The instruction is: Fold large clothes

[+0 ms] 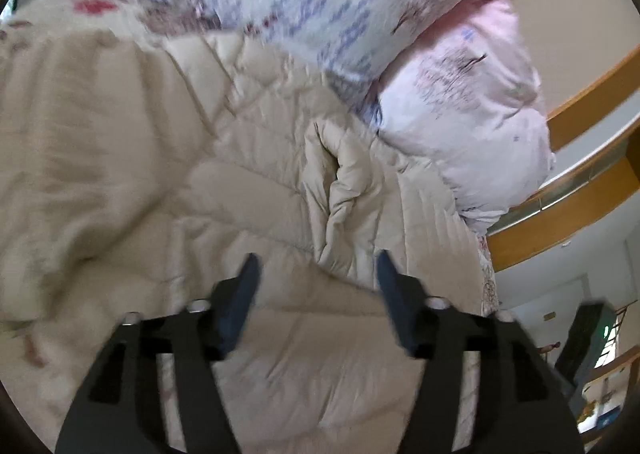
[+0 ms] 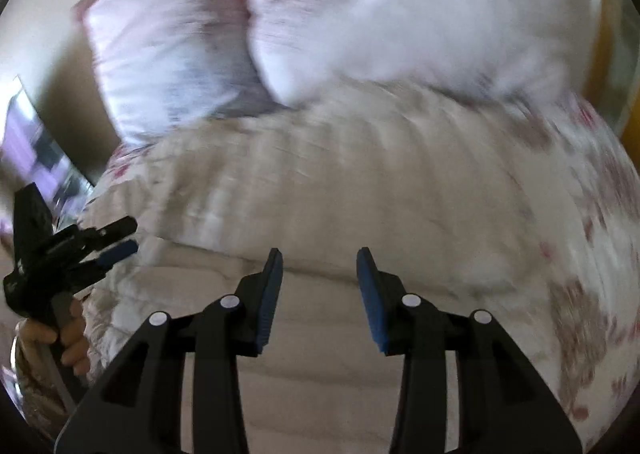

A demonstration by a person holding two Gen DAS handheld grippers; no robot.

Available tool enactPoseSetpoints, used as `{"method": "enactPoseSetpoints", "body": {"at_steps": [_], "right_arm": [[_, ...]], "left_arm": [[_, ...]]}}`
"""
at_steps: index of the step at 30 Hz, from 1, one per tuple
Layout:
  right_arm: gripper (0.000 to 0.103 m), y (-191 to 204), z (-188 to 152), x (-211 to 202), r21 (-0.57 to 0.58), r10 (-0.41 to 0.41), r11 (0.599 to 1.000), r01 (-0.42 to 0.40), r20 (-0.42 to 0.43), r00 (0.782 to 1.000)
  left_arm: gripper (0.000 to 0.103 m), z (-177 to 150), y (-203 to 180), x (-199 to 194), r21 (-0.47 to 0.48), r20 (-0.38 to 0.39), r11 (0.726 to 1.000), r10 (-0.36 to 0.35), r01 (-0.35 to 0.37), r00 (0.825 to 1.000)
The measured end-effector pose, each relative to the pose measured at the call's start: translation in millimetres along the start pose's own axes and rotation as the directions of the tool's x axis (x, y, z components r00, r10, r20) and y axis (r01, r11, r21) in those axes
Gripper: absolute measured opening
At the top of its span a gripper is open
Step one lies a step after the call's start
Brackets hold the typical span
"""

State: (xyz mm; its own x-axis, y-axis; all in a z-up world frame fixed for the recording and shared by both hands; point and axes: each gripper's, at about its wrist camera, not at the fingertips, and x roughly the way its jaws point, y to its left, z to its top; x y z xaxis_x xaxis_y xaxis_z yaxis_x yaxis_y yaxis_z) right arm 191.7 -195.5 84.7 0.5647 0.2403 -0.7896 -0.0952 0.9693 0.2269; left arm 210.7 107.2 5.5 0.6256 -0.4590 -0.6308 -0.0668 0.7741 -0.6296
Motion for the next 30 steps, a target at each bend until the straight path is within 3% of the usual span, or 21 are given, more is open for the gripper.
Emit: {"method": "enactPoseSetpoints", "body": {"at_steps": [4, 9, 12, 14, 16, 19, 21, 22, 27, 30], "right_arm": [[0.04, 47, 18, 29, -0.101, 0.037, 0.994, -0.037, 0.003, 0.999], [0.04, 107, 29, 74, -0.215, 0.024, 0.976, -0.029, -0.029, 0.999], [0.04, 134, 27, 96, -0.275, -0.004, 0.961, -0.01, -0.05, 0.999], [0.04, 148, 17, 124, -0.335, -0.056, 0.942, 0.01, -0.128, 0.99], [0.04, 153, 10, 135, -0.374, -0.112, 0.926, 0.053, -0.137, 0.984], [0.042, 146, 15, 119, -0.306, -0.052, 0.952, 0.002, -0.154, 0.987], [0.057, 137, 19, 105, -0.246, 0.007, 0.968, -0.045, -0.154, 0.988], [0.058, 134, 21, 98, -0.227, 0.023, 0.972, -0.056, -0.144, 0.989], [0.061, 122, 20, 72, -0.19, 0.067, 0.978, -0.091, -0.127, 0.99], [0.061, 119, 19, 67, -0.176, 0.088, 0.978, -0.111, -0.132, 0.987]], "left_arm": [[0.082, -12, 18, -51, 0.012, 0.061, 1.0, 0.027, -0.028, 0.998], [0.082, -22, 53, -116, 0.009, 0.15, 0.993, 0.116, -0.119, 0.982], [0.082, -30, 84, -147, -0.056, 0.19, 0.982, 0.186, -0.179, 0.964], [0.082, -35, 106, -163, -0.123, 0.202, 0.975, 0.206, -0.184, 0.957], [0.082, -42, 128, -175, -0.19, 0.213, 0.965, 0.222, -0.183, 0.951], [0.082, -50, 153, -188, -0.282, 0.236, 0.945, 0.233, -0.163, 0.943], [0.081, -53, 166, -194, -0.34, 0.25, 0.93, 0.235, -0.143, 0.939], [0.08, -54, 174, -196, -0.382, 0.26, 0.916, 0.234, -0.123, 0.937], [0.077, -58, 198, -203, -0.5, 0.295, 0.863, 0.249, -0.073, 0.922], [0.074, -57, 206, -205, -0.529, 0.314, 0.846, 0.263, -0.062, 0.912]]}}
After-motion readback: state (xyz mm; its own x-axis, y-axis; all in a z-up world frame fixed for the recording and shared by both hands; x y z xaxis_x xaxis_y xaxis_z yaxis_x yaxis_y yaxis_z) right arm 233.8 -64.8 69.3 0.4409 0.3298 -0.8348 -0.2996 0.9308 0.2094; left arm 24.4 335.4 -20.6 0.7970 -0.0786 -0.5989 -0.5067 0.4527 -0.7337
